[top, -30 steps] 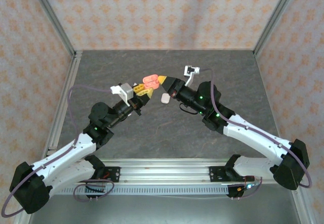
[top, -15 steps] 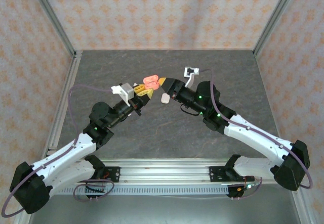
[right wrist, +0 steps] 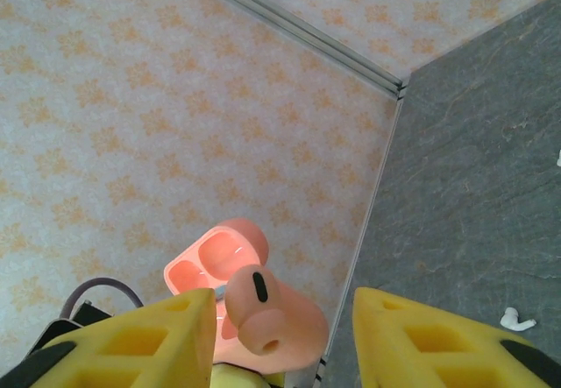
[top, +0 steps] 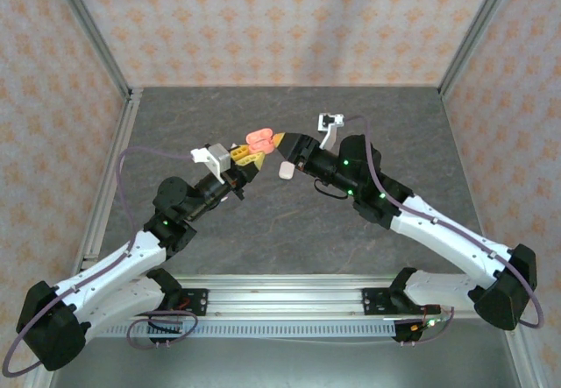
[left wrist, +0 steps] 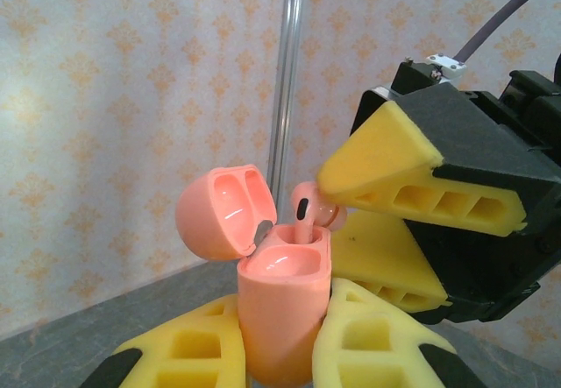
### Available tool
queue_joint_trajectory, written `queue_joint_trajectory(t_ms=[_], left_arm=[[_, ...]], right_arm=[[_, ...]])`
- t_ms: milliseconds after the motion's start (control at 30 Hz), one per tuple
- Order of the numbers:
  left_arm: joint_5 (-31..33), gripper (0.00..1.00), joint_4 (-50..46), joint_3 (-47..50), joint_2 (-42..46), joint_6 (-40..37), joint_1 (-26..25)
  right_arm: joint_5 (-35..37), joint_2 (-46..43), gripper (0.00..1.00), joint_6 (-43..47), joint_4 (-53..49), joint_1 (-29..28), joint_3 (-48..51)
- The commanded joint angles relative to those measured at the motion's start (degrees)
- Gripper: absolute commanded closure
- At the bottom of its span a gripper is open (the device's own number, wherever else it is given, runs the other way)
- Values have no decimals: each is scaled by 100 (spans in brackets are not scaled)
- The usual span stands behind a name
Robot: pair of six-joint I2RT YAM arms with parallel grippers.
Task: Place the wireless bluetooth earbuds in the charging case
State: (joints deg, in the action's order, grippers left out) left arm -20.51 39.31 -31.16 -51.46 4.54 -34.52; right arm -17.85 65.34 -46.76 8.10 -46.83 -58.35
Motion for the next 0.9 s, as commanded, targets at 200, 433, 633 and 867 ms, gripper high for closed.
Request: queue_joint_trajectory(t_ms=[200,433,633,867], left_arm=[[57,100,342,-109,92,10,-8],[33,100,270,-110,123,25,-7],[-234,100,129,-183,198,100,-10],[-653,100,-50,-330,178,221,-5]], right_arm=[[-271,-127,46,302,-532,-19,-558],[-21,-263,45,864,-1814,-16,-1190],[157,-133,50,1464,-3087,83,-1900],[-695,401,58,1686,-3667,348,-2454]])
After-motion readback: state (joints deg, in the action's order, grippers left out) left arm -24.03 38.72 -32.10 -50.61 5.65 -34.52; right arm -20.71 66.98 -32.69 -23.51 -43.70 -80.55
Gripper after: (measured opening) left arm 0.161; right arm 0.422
